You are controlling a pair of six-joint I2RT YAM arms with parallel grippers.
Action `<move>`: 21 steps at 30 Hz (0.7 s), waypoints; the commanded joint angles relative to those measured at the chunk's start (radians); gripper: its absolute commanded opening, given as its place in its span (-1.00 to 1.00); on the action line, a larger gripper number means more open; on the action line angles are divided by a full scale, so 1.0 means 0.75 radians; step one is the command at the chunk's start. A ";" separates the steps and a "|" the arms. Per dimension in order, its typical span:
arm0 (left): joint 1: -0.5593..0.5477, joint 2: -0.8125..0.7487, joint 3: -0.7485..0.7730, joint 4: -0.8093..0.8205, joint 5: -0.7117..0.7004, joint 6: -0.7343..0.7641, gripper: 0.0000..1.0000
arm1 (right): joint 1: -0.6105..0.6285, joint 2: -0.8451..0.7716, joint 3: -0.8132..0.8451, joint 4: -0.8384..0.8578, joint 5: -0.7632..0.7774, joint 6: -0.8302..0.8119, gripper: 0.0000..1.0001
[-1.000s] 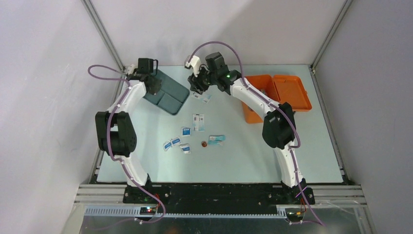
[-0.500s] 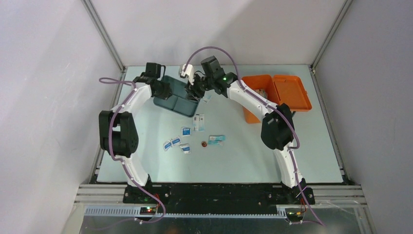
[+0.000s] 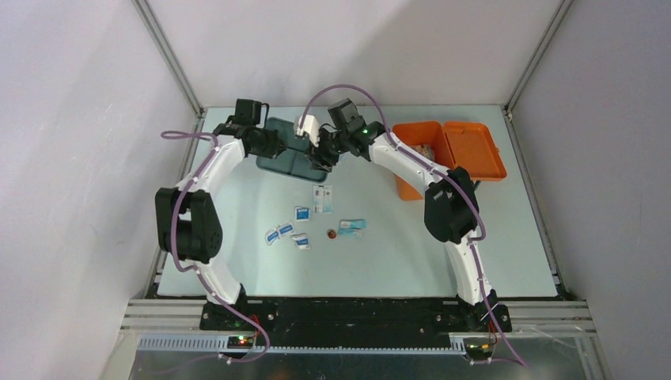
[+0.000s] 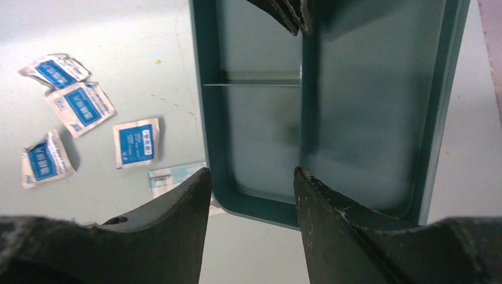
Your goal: Organize the medicine kit
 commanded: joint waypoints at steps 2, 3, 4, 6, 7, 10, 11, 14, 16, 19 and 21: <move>-0.020 -0.097 0.000 -0.006 0.086 -0.120 -1.00 | -0.014 -0.002 -0.003 0.058 0.113 -0.045 0.15; -0.021 -0.102 0.005 -0.007 0.095 -0.129 -1.00 | -0.014 0.002 -0.002 0.068 0.129 -0.046 0.15; -0.022 -0.105 0.010 -0.012 0.099 -0.134 -1.00 | -0.014 0.004 0.001 0.080 0.134 -0.053 0.15; -0.027 -0.110 0.030 -0.020 0.109 -0.138 -1.00 | -0.017 0.012 -0.001 0.086 0.143 -0.075 0.12; -0.028 -0.115 0.045 -0.022 0.122 -0.146 -1.00 | -0.019 0.017 -0.003 0.095 0.157 -0.085 0.09; -0.033 -0.121 0.068 -0.023 0.136 -0.156 -1.00 | -0.027 0.027 -0.015 0.116 0.200 -0.096 -0.04; -0.034 -0.122 0.075 -0.024 0.142 -0.159 -1.00 | -0.028 0.029 -0.020 0.115 0.215 -0.109 -0.07; -0.036 -0.125 0.084 -0.029 0.161 -0.180 -1.00 | -0.034 0.038 -0.030 0.110 0.225 -0.134 -0.12; -0.038 -0.129 0.093 -0.031 0.180 -0.191 -1.00 | -0.038 0.042 -0.037 0.113 0.232 -0.145 -0.13; -0.038 -0.129 0.108 -0.034 0.196 -0.204 -1.00 | -0.039 0.048 -0.042 0.120 0.242 -0.152 -0.16; -0.038 -0.130 0.115 -0.033 0.205 -0.211 -1.00 | -0.039 0.053 -0.041 0.142 0.267 -0.143 -0.29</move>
